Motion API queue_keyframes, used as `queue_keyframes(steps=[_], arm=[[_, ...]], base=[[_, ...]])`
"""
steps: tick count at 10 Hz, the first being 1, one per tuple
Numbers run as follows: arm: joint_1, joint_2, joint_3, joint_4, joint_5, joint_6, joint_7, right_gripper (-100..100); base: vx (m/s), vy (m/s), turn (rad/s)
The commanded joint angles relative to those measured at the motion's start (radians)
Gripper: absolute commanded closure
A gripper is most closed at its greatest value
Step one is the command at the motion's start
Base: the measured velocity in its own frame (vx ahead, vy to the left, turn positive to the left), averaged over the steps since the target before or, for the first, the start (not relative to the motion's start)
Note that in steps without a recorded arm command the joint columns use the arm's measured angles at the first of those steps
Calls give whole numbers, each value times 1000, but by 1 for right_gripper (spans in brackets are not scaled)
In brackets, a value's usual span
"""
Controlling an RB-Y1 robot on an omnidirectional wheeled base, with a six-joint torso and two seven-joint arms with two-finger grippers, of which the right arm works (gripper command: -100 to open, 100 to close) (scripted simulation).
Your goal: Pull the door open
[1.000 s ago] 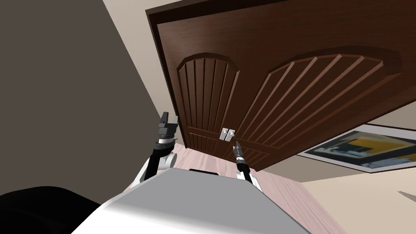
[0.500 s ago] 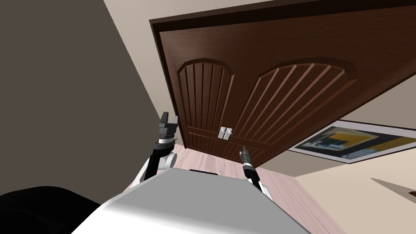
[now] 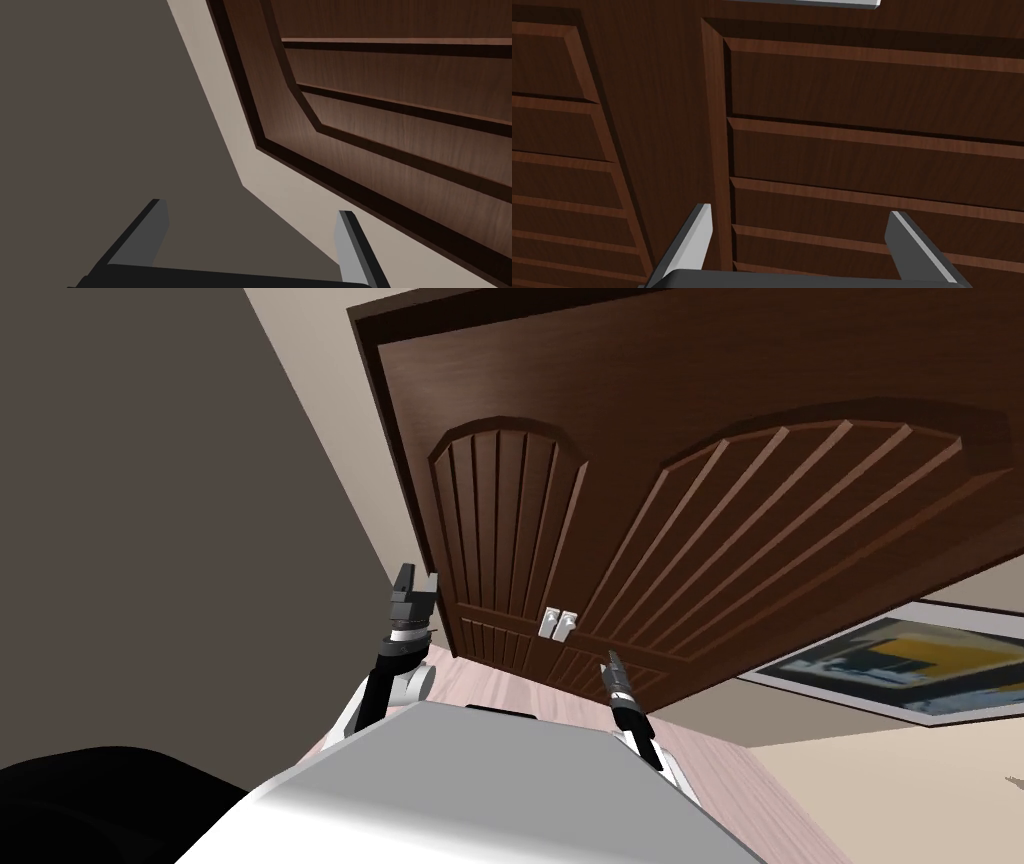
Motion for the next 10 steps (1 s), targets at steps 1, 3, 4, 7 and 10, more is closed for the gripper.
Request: queue_keyframes(steps=[1, 3, 4, 7, 10], arm=[[-23, 2, 11, 2, -2, -3, -3, -100], [-52, 11, 39, -4, -1, -10, -5, -100], [-65, 17, 53, -8, 0, -13, -5, -100], [-54, 10, 45, -12, -1, -5, -8, 100], [-54, 10, 45, -12, -1, -5, -8, 100]], base=[[216, -22, 154], [202, 4, 171], [218, 76, 180], [19, 4, -3], [-25, -7, 2]])
